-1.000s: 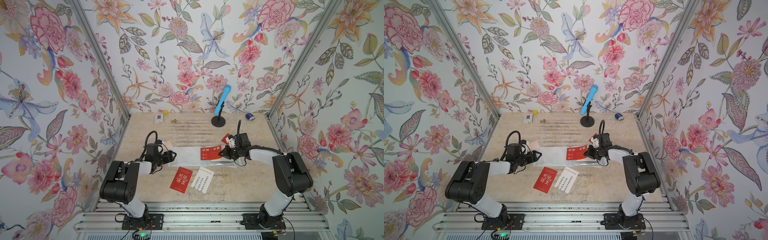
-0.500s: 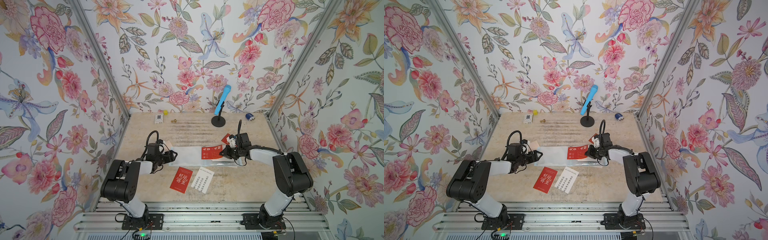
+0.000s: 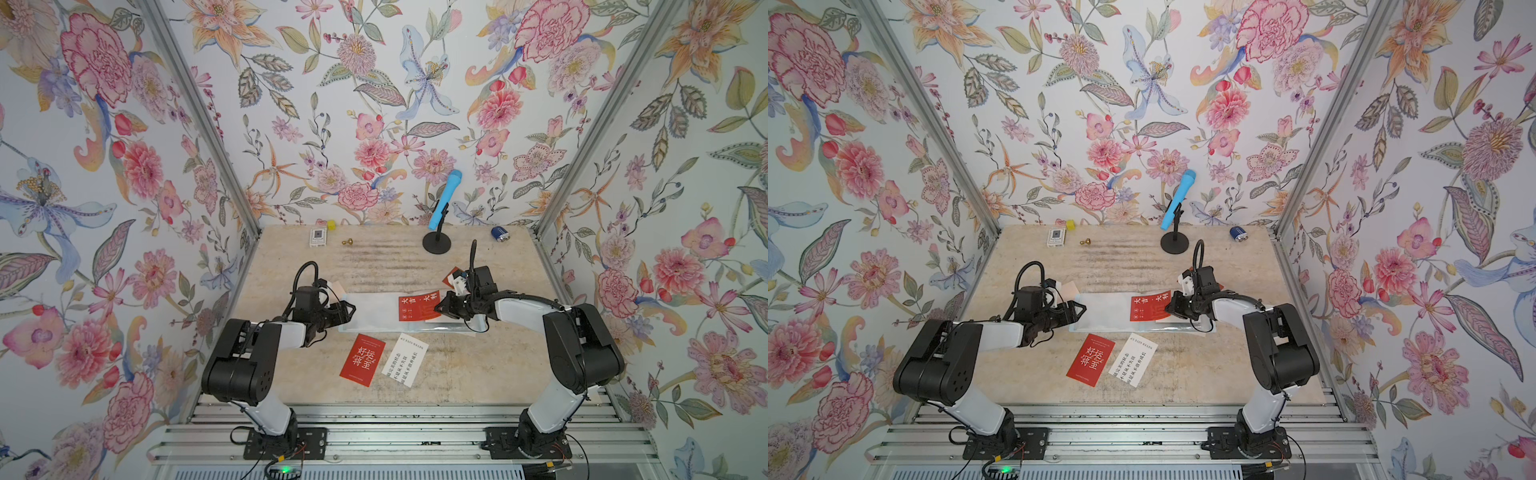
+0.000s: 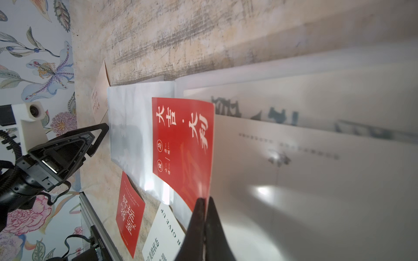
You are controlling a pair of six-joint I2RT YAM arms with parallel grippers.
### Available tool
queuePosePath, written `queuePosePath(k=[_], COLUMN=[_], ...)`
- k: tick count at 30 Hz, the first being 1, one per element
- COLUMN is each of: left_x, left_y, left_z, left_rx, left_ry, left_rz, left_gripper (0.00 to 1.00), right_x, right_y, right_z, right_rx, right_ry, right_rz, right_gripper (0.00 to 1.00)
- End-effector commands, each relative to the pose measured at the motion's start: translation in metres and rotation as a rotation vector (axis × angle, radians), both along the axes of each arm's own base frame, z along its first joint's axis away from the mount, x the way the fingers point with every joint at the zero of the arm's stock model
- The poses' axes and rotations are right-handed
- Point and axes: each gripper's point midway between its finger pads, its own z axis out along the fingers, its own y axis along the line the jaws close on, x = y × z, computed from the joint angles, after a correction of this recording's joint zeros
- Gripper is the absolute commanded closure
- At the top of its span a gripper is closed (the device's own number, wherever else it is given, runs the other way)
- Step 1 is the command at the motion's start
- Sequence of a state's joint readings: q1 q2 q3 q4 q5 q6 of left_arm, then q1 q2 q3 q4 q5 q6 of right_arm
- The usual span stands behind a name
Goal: Place the photos into the photo albums
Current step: Insert the photo into the photo album.
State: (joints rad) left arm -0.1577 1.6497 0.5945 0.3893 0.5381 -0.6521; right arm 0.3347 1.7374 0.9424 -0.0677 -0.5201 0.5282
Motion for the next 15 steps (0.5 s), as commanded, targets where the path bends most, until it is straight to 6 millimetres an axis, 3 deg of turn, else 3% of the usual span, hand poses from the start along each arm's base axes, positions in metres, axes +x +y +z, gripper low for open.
queuePosePath(k=[1,6,15], left_x=[-0.009,-0.010,-0.012], left_y=[-0.004,-0.007,-0.010], left_z=[-0.013,-0.014,-0.013], left_rx=[0.006,0.001,-0.004], left_ry=[0.055,0.056,0.054], left_rz=[-0.008,-0.013,-0.015], left_gripper=[0.26,0.26,0.27], right_x=[0.001,0.003,0.003], right_y=[0.001,0.018,0.093], right_z=[0.001,0.004,-0.005], right_rx=[-0.021,0.077,0.109], right_ry=[0.003,0.010,0.029], right_rz=[-0.009,-0.019,0.116], right_gripper=[0.95,0.94,0.92])
